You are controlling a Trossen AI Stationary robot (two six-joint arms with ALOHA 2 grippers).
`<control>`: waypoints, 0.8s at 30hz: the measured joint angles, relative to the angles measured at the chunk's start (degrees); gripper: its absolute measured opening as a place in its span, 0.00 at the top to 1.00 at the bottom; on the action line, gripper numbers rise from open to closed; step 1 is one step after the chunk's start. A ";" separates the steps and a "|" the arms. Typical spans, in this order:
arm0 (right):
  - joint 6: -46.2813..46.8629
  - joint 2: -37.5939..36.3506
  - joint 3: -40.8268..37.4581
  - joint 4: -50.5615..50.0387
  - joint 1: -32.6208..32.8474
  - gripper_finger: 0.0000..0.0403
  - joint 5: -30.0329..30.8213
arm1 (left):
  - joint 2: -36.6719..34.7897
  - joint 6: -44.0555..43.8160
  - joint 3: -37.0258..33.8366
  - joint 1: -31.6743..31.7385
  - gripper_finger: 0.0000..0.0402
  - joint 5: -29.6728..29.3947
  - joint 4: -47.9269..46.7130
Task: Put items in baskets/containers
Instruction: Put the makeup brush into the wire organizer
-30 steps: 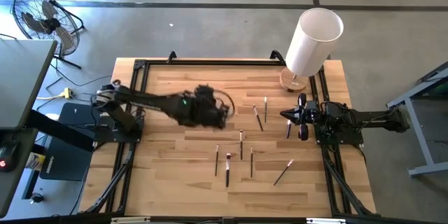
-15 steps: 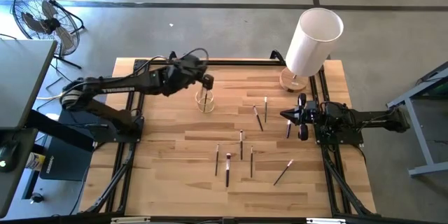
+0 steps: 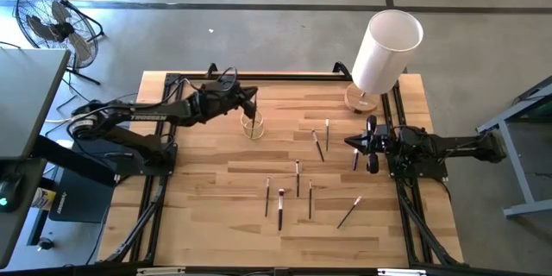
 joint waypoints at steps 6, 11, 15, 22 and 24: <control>0.01 -0.02 0.00 -0.01 0.01 0.99 -0.04 | 0.11 3.17 -0.06 -0.09 0.90 1.55 -0.85; 0.01 -0.02 0.00 0.05 0.02 0.99 -0.02 | 0.13 3.15 -0.06 -0.53 0.82 6.23 -0.97; 0.01 -0.02 0.00 0.08 0.02 0.99 -0.04 | -0.25 0.00 0.85 -3.17 0.80 7.24 -0.88; 0.01 -0.02 0.00 0.10 0.02 0.99 -0.04 | -1.11 0.10 9.17 -12.51 0.80 -4.13 -5.38; -0.36 -0.02 0.00 0.15 0.01 0.99 -0.02 | -1.12 0.06 12.95 -15.47 0.80 -7.56 -9.78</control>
